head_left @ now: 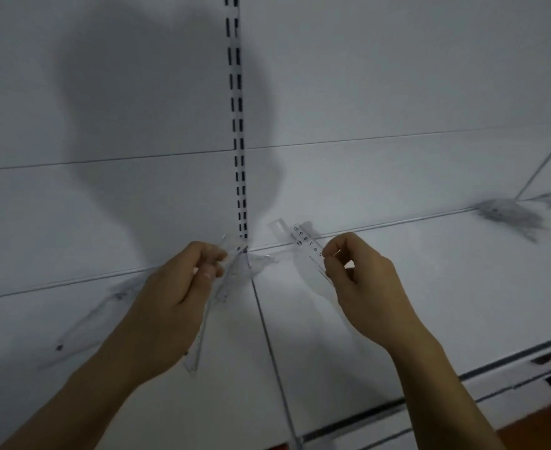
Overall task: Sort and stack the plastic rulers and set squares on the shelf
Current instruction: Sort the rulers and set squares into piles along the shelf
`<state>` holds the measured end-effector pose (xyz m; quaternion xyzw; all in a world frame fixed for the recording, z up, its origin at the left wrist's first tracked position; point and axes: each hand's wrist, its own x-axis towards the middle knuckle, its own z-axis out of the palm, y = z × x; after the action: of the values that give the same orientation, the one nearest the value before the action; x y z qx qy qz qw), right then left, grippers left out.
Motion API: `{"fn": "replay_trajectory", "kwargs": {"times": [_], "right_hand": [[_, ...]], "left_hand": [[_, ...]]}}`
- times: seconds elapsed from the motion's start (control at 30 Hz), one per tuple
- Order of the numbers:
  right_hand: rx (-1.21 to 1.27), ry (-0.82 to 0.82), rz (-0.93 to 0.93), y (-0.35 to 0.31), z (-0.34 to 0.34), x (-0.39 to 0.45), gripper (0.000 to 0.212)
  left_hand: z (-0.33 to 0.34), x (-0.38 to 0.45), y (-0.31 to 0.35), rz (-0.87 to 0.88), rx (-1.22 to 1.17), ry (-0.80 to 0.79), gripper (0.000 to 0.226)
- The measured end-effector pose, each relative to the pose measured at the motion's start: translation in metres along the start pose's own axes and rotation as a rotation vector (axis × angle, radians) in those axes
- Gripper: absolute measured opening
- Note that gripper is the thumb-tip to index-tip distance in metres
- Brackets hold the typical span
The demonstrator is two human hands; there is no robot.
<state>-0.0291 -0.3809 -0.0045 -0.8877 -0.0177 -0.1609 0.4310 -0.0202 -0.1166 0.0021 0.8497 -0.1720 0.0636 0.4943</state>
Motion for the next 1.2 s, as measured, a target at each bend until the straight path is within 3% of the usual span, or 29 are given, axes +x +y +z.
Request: {"fn": "replay_trajectory", "kwargs": {"times": [0.13,0.23,0.33,0.47,0.77,1.0,1.2], "right_hand": [[0.003,0.042,0.071,0.029,-0.055,-0.024,0.024],[-0.042,0.053,0.103,0.058,-0.103,-0.042,0.038],[-0.056,0.075,0.149,0.094,-0.159,-0.063,0.039],[-0.093,0.148,0.195,0.140,-0.229,-0.090,0.043],[-0.213,0.278,0.271,0.230,-0.356,-0.142,0.041],[-0.206,0.512,0.383,0.291,-0.412,-0.146,0.047],[-0.181,0.459,0.378,0.335,-0.440,-0.113,0.050]], "left_hand": [[0.060,0.006,0.045,0.060,-0.048,-0.075,0.027],[0.117,0.011,0.071,0.057,-0.113,-0.057,0.029],[0.183,0.007,0.099,0.065,-0.049,-0.023,0.031],[0.270,0.009,0.145,0.132,0.038,-0.061,0.012],[0.419,0.039,0.231,0.224,0.046,-0.221,0.075],[0.493,0.107,0.278,0.395,0.212,-0.376,0.068],[0.558,0.182,0.293,0.431,0.376,-0.412,0.059]]}}
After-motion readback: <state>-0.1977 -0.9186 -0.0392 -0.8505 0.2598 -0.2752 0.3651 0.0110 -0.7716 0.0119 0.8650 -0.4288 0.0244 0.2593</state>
